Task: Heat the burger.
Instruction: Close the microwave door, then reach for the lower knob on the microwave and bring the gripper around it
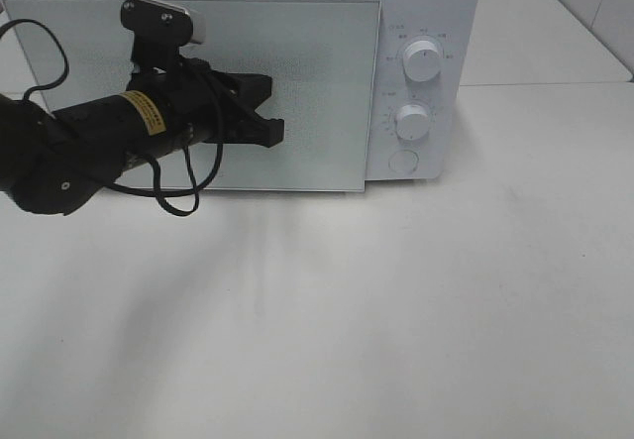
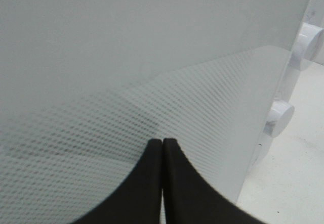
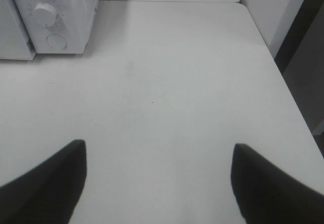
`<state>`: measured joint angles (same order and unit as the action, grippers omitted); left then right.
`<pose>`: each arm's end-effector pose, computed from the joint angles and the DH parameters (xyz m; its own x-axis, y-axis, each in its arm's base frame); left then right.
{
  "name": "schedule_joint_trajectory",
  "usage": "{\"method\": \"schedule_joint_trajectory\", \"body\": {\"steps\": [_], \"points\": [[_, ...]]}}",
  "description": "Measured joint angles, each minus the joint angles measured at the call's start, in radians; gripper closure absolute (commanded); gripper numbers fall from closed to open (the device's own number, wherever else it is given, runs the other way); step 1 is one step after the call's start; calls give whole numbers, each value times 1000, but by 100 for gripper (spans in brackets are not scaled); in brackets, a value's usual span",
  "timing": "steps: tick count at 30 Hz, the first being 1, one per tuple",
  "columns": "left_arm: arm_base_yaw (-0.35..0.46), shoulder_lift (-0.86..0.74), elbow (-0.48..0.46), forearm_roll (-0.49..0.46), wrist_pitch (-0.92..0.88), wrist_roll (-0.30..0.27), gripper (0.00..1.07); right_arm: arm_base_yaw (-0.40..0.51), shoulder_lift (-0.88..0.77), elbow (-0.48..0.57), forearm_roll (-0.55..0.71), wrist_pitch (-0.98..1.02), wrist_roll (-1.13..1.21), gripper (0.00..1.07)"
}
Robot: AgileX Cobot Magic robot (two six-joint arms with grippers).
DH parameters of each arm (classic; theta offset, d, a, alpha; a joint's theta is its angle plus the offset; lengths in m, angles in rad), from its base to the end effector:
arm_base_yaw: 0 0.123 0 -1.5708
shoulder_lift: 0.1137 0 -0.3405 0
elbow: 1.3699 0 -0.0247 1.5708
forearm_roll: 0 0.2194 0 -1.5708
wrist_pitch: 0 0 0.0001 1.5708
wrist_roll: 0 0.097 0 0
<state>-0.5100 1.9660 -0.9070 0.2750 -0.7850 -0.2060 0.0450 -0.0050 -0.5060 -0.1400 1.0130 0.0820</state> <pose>0.3428 -0.2130 0.2335 -0.1843 0.0929 -0.9785 0.6414 0.7657 -0.0481 -0.0822 -0.0152 0.2654 -0.3981 -0.0104 -0.9173 0.0668 0.9970 -0.0403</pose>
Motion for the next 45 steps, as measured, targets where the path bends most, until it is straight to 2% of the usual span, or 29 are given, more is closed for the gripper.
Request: {"method": "schedule_joint_trajectory", "body": {"steps": [3,5,8,9,16,31,36,37,38,39,40,41,42,43,45], "points": [[-18,26,-44,24,30,0,107,0,0,0,0,0,0,32],[-34,56,-105,30,58,0,107,0,0,0,0,0,0,32],[-40,66,-120,36,63,0,107,0,0,0,0,0,0,32],[-53,84,-151,43,72,1,107,0,0,0,0,0,0,32],[-85,128,-243,-5,146,-9,107,0,0,0,0,0,0,32],[-144,112,-280,-33,275,-12,107,0,0,0,0,0,0,32],[-189,42,-211,-37,284,-9,107,0,0,0,0,0,0,32],[-204,12,-159,-36,284,-9,94,0,0,0,0,0,0,32],[-204,12,-159,-36,284,-9,94,0,0,0,0,0,0,32],[-210,-5,-130,-35,284,-9,83,0,0,0,0,0,0,32],[-213,-37,-67,-31,287,-9,54,0,0,0,0,0,0,32],[-213,-37,-67,-31,287,-9,54,0,0,0,0,0,0,32],[-213,-56,-33,-28,289,-9,39,0,0,0,0,0,0,32],[-213,-97,27,-26,292,-9,4,0,0,0,0,0,0,32],[-213,-120,58,-27,299,-10,5,0,0,0,0,0,0,32]]}}
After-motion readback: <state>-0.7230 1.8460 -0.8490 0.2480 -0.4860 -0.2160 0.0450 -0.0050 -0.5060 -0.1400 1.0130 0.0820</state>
